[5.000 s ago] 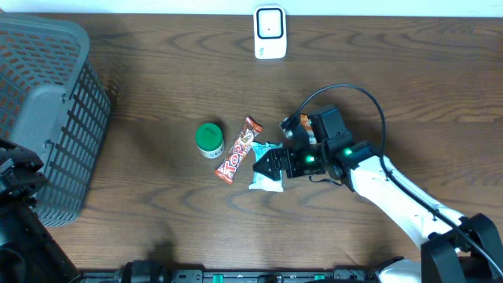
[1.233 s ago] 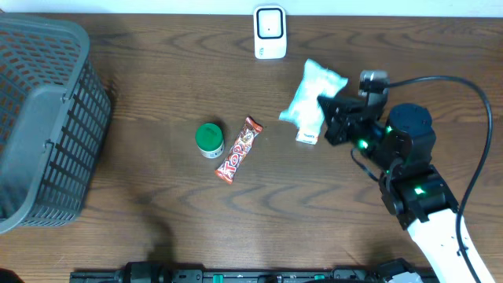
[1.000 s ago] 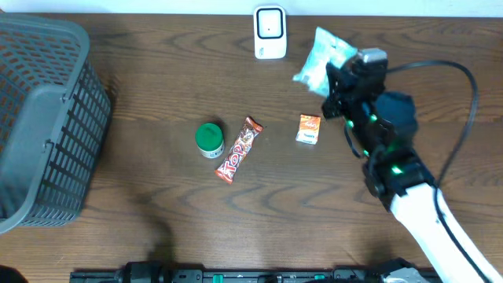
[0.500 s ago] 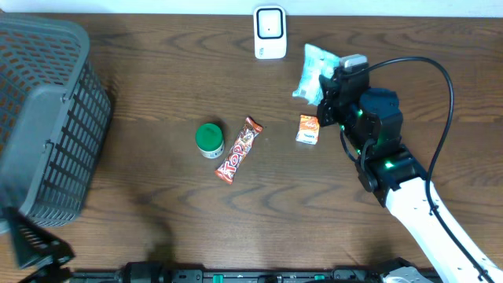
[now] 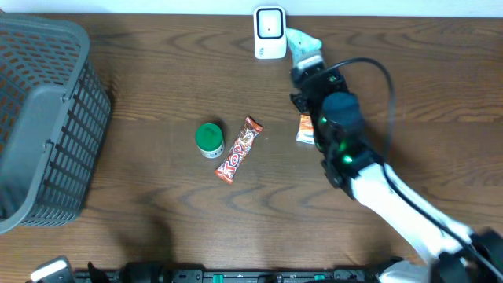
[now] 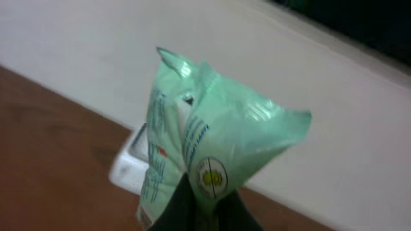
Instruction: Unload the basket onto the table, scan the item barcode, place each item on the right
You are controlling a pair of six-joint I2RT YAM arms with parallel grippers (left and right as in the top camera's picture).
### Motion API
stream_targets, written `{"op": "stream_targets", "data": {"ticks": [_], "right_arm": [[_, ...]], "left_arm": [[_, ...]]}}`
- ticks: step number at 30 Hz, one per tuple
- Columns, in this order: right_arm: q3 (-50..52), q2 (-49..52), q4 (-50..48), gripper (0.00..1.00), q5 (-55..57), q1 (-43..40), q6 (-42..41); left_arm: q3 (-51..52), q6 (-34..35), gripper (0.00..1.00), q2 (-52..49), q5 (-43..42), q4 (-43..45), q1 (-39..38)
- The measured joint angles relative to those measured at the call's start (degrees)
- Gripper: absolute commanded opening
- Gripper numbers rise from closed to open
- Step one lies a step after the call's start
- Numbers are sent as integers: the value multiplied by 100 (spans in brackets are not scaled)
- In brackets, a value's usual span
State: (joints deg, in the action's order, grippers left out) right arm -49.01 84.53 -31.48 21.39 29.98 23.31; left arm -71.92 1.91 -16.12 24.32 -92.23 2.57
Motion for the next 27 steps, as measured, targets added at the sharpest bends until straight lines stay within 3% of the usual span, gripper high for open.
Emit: {"op": "stream_targets", "data": {"ticks": [7, 14, 20, 27], "right_arm": [[-675, 1718, -885, 1, 387, -2, 1550], [-2647, 3307, -1121, 1, 374, -52, 2712], [-4037, 4577, -1086, 1, 369, -155, 3305], [-4725, 5541, -807, 1, 363, -164, 3595]], "left_arm": [[0, 0, 85, 0, 0, -4, 2], [0, 0, 86, 0, -2, -7, 0], [0, 0, 85, 0, -2, -7, 0], [0, 0, 86, 0, 0, -7, 0]]}}
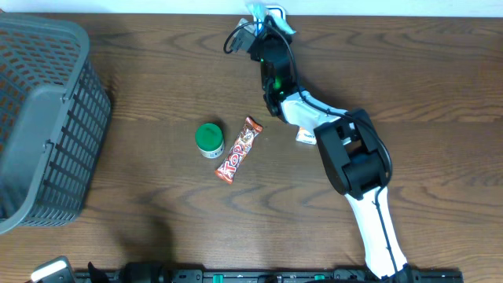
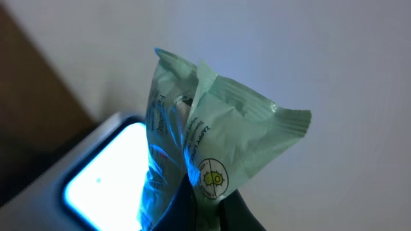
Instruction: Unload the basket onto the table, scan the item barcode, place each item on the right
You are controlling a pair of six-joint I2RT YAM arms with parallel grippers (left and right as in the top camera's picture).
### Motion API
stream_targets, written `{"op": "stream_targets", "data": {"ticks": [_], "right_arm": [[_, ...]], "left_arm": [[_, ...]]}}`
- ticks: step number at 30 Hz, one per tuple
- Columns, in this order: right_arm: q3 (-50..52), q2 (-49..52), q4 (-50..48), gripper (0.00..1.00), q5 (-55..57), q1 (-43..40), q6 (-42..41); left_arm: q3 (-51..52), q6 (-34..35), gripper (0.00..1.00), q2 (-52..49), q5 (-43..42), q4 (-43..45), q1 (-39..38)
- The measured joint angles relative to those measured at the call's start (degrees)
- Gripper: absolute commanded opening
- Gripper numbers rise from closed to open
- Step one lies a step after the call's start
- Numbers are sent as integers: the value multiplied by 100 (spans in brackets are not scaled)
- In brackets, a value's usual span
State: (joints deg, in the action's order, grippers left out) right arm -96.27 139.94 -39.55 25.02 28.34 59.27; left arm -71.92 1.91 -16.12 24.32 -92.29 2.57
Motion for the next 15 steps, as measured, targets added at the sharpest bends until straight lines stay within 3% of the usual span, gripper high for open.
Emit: {"op": "stream_targets", "data": {"ticks": [15], "right_arm": [[-81, 48, 205, 1, 144, 0, 544]], "left_arm": [[0, 0, 86, 0, -2, 0, 0]]}}
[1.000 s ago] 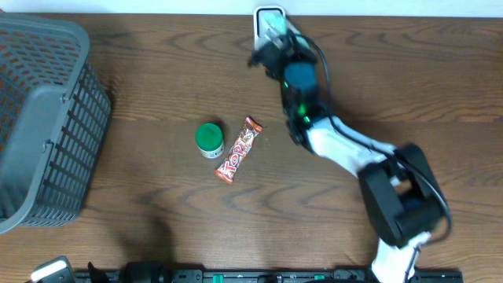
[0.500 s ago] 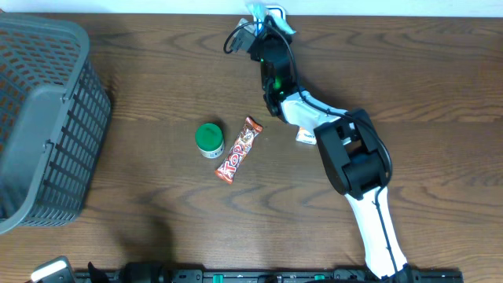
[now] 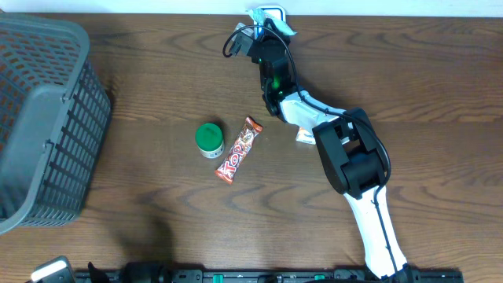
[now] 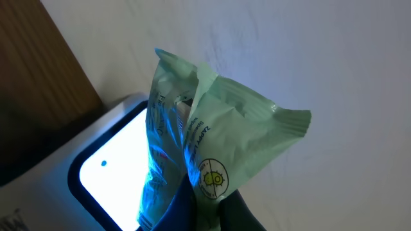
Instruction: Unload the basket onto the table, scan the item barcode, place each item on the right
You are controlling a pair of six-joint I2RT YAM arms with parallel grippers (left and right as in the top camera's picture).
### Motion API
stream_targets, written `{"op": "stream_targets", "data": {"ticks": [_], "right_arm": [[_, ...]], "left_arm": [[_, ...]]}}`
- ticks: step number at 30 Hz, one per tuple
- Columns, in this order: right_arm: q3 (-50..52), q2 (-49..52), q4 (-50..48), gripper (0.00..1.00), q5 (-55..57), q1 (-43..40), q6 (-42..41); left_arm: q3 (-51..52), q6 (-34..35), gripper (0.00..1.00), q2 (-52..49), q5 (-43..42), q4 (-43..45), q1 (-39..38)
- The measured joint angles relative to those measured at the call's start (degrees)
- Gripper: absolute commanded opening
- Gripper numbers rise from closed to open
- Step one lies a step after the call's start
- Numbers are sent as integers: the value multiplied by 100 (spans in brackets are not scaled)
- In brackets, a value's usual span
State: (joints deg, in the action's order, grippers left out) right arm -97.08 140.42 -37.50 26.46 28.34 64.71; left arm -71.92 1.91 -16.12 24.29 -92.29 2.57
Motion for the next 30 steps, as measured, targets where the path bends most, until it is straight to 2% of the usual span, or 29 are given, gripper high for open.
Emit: {"op": "stream_targets", "data": {"ticks": [3, 9, 16, 20, 24, 26, 30], "right_arm": [[0, -153, 376, 1, 219, 2, 63], [2, -1309, 2426, 1, 953, 33, 129], [-92, -2920, 4804, 1, 2004, -284, -603], [-164, -3289, 6400, 1, 2426, -1298, -1775], [-142, -3276, 7993, 1, 2404, -2708, -3493], [-105, -3233, 8483, 1, 2120, -3329, -4151], [-44, -3029, 8743, 1, 1438, -4404, -5115]], "left_arm": [[0, 0, 86, 0, 0, 0, 2], [0, 0, 86, 0, 0, 0, 0], [0, 0, 86, 0, 2, 0, 0], [0, 0, 86, 0, 2, 0, 0], [0, 0, 86, 37, 0, 0, 2], [0, 0, 86, 118, 0, 0, 2], [0, 0, 86, 413, 2, -2, 2]]}}
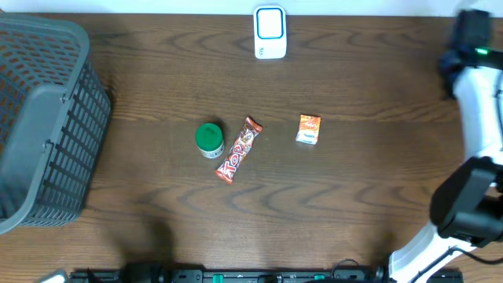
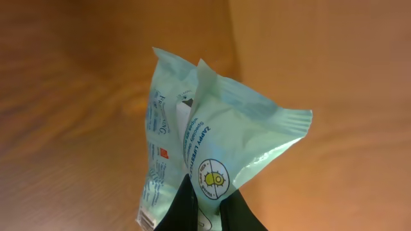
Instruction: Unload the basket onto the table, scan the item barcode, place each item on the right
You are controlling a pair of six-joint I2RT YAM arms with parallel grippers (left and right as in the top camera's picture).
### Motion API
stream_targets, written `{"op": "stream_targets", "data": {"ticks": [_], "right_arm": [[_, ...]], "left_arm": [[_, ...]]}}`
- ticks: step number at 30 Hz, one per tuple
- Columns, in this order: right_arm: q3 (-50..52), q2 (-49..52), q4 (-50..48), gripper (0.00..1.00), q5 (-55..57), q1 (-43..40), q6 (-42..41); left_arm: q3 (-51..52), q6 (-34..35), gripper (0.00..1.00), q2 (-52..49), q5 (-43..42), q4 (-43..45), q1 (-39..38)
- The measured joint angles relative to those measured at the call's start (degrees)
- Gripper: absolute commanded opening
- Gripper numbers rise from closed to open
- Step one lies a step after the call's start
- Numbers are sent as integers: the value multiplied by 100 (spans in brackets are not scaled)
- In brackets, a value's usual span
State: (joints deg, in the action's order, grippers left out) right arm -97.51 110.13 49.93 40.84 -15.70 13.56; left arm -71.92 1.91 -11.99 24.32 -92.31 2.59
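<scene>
A pale green packet (image 2: pixel 212 141) with blue print and a round yellow-green logo stands upright in the right wrist view. My right gripper (image 2: pixel 207 204) is shut on its lower edge, its black fingers (image 2: pixel 186 208) pinching it. Brown wood fills the background behind it. In the overhead view my right arm (image 1: pixel 474 55) is at the far right edge of the table, and the packet is hidden there. The white scanner (image 1: pixel 269 31) stands at the back middle, far left of that arm. My left gripper is out of view.
A green-lidded can (image 1: pixel 209 139), a red-and-white candy bar (image 1: pixel 238 148) and a small orange packet (image 1: pixel 309 129) lie mid-table. A grey mesh basket (image 1: pixel 39 118) fills the left side.
My right gripper, still shut on the green packet, has moved from the scanner's lit face at the back middle to the table's far right edge. The scanner has left the wrist view.
My right gripper first held the green packet just right of the scanner. At the following two moments the packet was in front of the scanner's glowing blue-white window. Now the arm is at the far right with the packet still held.
</scene>
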Motion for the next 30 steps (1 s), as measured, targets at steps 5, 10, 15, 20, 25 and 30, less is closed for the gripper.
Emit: {"op": "stream_targets", "data": {"ticks": [5, 10, 15, 20, 25, 30], "right_arm": [[72, 455, -225, 1, -461, -890, -570], [85, 1078, -597, 2, -874, -1399, -925], [85, 1790, -678, 72, -1104, -1794, -1244], [44, 1827, -570, 99, -1327, -1974, -1379], [20, 1687, -131, 99, -2037, -1897, -1519], [-59, 737, 229, 99, -3025, -1587, -1749]], "left_arm": [[0, 0, 86, 258, 0, 0, -2], [0, 0, 86, 315, -2, 0, 0], [0, 0, 86, 315, 0, 0, -2], [0, 0, 86, 315, -2, 0, -2], [0, 0, 86, 315, 0, 0, 0], [0, 0, 86, 315, -2, 0, -2]]}}
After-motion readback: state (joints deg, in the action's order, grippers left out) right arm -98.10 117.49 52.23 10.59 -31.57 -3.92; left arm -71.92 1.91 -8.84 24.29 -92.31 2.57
